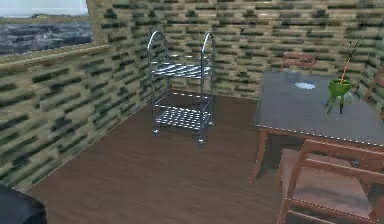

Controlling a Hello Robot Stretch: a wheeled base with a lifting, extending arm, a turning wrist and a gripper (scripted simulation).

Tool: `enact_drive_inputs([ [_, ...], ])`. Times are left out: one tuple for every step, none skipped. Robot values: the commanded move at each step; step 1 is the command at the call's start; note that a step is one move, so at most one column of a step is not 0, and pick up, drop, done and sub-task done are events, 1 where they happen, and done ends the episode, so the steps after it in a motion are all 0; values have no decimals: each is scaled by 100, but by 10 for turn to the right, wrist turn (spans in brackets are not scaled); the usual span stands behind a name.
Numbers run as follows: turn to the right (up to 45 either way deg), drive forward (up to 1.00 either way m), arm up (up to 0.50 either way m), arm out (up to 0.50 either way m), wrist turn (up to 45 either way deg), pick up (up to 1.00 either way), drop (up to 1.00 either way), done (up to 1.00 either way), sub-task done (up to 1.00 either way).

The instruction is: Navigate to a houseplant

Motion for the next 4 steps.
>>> enact_drive_inputs([
  [0,100,0,0,0,0,0,0,0],
  [60,0,0,0,0,0,0,0,0],
  [0,50,0,0,0,0,0,0,0],
  [450,0,0,0,0,0,0,0,0],
])
